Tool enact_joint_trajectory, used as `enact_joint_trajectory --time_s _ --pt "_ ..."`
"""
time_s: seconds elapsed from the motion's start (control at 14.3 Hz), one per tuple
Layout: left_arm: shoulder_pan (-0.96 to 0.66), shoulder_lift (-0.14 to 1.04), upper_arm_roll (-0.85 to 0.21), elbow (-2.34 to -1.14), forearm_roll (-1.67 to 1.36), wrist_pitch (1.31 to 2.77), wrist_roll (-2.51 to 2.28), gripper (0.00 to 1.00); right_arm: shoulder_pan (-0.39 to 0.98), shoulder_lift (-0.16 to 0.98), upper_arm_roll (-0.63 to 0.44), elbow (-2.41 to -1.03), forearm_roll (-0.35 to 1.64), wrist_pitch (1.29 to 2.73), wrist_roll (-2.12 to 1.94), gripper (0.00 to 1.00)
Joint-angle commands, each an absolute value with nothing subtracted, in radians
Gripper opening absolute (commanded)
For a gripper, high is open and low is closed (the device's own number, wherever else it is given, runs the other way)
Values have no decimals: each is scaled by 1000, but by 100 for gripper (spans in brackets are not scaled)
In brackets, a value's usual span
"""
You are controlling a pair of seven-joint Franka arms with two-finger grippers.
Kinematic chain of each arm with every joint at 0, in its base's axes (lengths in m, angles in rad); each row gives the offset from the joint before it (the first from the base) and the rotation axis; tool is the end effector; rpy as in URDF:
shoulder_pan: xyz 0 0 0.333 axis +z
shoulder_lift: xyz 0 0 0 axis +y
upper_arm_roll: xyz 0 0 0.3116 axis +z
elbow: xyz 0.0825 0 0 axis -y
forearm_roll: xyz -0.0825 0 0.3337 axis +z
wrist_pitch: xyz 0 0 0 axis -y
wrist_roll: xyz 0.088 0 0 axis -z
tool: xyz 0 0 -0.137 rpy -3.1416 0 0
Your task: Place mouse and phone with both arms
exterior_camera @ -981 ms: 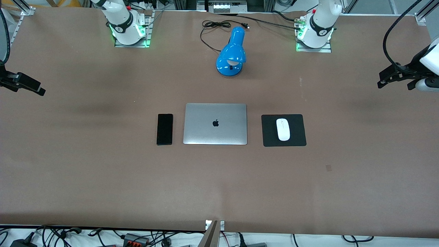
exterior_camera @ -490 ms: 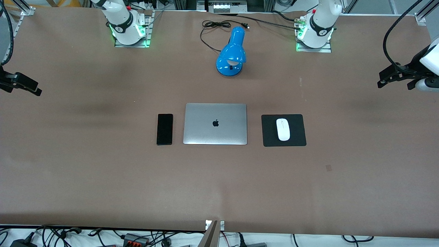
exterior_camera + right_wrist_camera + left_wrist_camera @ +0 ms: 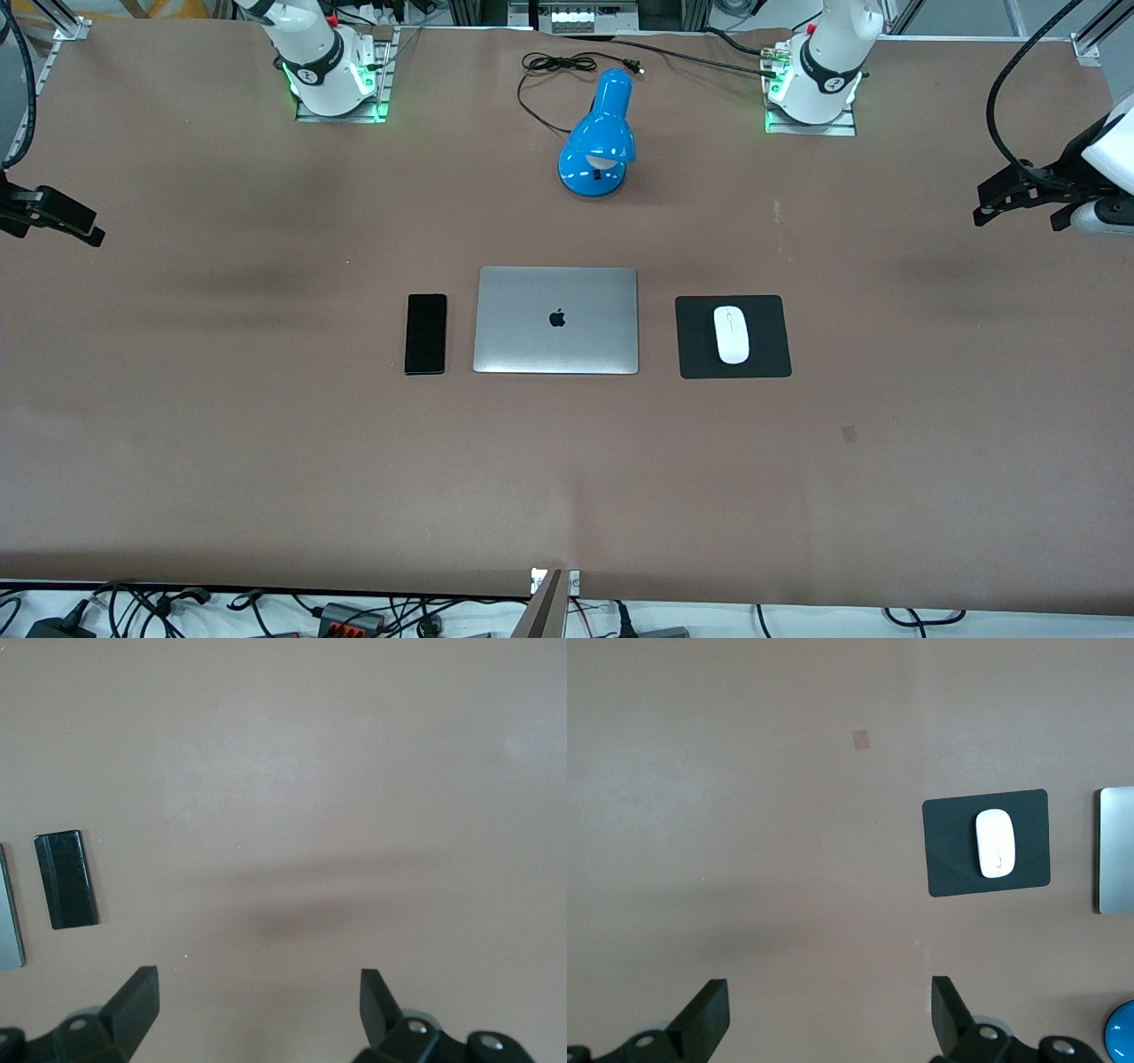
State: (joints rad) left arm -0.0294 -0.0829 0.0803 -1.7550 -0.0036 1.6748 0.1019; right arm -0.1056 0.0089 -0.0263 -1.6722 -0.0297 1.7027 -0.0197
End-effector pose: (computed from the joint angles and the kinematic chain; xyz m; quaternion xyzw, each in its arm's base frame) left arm 0.4845 0.0256 0.5618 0.9997 -0.0254 0.0016 0.0050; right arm 0.5120 -0.0716 0.5541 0.9984 -0.0543 0.0096 0.0156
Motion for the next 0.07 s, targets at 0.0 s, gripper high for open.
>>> enact_joint_trajectory --time_s 0.0 --pt "-32 -64 89 -1724 -5 1657 115 100 -115 17 -23 -1652 -41 1684 -31 100"
